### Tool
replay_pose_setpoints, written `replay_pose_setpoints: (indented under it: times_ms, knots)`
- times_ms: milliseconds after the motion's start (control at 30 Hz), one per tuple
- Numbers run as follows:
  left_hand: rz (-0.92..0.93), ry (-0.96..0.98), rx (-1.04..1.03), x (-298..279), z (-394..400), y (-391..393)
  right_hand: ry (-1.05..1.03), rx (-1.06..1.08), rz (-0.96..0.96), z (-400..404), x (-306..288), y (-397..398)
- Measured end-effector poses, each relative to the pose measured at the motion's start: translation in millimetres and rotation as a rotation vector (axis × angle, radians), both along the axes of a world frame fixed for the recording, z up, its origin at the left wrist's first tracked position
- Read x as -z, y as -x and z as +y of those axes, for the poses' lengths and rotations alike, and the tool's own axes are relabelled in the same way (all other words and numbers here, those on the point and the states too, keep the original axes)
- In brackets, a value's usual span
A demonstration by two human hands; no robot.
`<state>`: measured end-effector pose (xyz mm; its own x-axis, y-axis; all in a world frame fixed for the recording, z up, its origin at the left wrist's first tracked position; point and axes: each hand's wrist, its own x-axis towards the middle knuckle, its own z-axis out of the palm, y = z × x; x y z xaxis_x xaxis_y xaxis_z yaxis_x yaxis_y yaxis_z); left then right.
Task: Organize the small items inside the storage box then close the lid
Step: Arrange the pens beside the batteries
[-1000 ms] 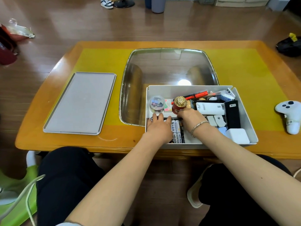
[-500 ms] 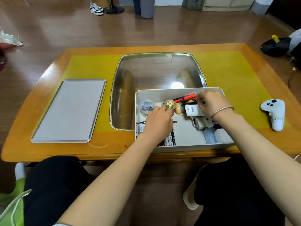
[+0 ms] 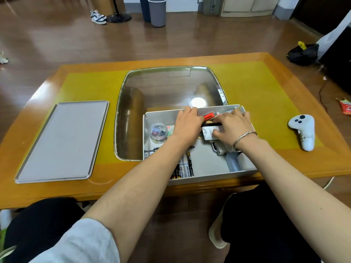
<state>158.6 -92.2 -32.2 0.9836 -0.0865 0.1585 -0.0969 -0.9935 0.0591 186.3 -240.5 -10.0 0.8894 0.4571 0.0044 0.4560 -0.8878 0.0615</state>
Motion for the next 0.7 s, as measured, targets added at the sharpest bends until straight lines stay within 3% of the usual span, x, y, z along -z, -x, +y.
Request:
replay_pose_setpoints:
  times_ms: [200,433,700]
  knots:
    - [-0.029,-0.047,0.030,-6,4,-5,-0.073,0.023,-0.051,-2,1,0]
    - [-0.110,-0.040,-0.079,-20,31,3,-0.192,0.051,-0.174,-1,-4,1]
    - [-0.203,0.047,-0.092,-32,66,34,-0.246,-0.089,-0.213,10,-19,-2]
